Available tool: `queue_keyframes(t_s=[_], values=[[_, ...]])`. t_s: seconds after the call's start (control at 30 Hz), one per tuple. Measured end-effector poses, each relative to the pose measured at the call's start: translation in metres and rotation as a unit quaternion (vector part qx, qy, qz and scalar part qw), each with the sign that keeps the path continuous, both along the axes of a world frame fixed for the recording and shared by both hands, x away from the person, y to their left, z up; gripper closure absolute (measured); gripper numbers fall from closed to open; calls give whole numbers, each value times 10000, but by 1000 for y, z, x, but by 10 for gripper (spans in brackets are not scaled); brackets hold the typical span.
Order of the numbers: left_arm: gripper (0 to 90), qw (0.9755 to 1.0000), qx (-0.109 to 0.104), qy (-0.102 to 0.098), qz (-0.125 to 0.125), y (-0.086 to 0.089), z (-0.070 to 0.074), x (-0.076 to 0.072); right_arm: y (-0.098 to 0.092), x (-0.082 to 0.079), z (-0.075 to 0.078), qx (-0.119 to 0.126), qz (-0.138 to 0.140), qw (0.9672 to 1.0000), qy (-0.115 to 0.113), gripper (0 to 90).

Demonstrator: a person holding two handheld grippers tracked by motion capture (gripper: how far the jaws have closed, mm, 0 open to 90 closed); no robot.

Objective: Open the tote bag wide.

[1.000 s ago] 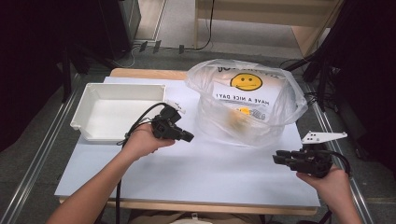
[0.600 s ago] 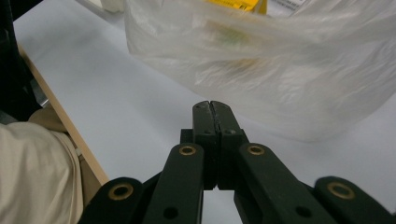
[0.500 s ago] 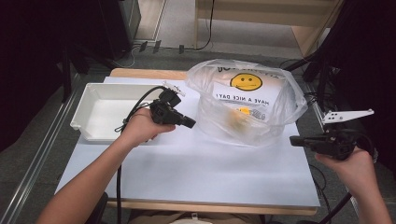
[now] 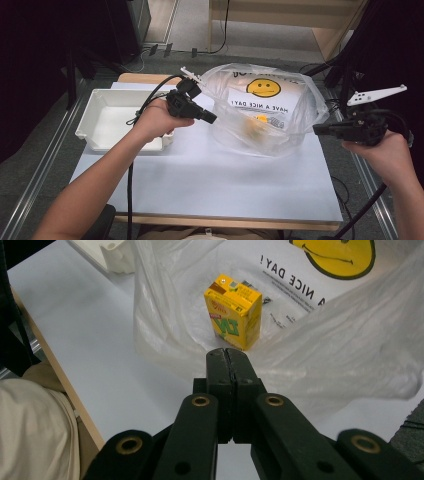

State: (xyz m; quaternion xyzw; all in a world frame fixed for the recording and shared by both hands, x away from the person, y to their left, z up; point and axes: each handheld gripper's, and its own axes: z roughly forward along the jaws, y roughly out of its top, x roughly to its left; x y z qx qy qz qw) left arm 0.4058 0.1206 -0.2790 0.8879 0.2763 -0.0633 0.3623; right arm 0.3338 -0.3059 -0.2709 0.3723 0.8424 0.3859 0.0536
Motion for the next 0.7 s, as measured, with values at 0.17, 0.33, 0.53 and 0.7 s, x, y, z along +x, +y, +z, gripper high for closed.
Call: queue_keyframes(t_s=[0.17, 0.33, 0.53, 0.7], values=[[893, 10000, -48, -84, -22, -5, 15, 9, 7, 15, 11, -33, 131, 9999, -78, 900], [900, 9999, -33, -101, -22, -12, 25, 18, 13, 29, 19, -105, 176, 9998, -88, 900], [900, 9998, 27, -210, -21, -27, 39, 34, 20, 45, 25, -182, 228, 9995, -118, 900], [900, 9997, 38, -227, -10, -38, 45, 50, 26, 57, 28, -178, 307, 9992, -201, 900]])
